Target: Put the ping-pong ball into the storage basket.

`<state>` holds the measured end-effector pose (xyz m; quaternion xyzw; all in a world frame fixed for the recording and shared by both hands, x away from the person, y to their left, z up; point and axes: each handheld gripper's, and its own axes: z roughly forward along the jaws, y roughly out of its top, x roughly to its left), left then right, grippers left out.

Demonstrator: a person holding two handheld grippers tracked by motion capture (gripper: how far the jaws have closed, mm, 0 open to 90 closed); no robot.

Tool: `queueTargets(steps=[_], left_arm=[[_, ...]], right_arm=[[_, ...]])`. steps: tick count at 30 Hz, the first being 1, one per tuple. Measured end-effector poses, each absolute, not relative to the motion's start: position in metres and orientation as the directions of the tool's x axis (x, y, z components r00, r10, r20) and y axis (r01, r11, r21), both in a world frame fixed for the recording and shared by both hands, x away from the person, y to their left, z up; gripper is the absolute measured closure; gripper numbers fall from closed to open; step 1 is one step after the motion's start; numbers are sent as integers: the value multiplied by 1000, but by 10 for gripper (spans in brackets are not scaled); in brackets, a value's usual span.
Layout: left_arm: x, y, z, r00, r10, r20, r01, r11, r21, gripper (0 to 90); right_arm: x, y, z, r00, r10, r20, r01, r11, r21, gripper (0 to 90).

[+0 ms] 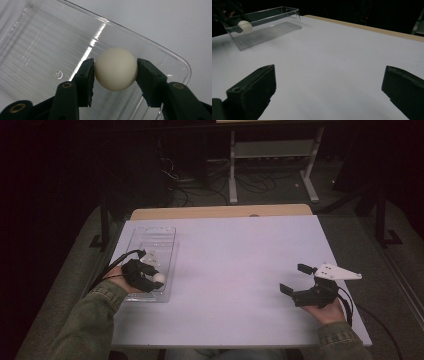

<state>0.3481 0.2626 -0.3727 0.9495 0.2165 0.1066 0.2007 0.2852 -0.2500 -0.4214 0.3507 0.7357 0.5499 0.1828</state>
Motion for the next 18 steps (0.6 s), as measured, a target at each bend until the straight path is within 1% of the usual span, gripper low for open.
queueTargets(steps=[2,11,13,18], left_arm=[[349,263,-373,884,457,104,376,-824,425,434],[349,267,-368,860,501,102,409,-794,449,363],[350,269,-367,854,511,91,423,-786,451,328],[349,270,-360,844,530,82,434,-766,474,278]], right_arm=[[285,-250,-421,-687,718,117,316,149,937,0],[285,-251,-421,-685,718,119,316,146,937,0],[285,-251,-421,-684,719,123,319,143,937,0],[285,-251,-421,-685,719,121,318,146,937,0]])
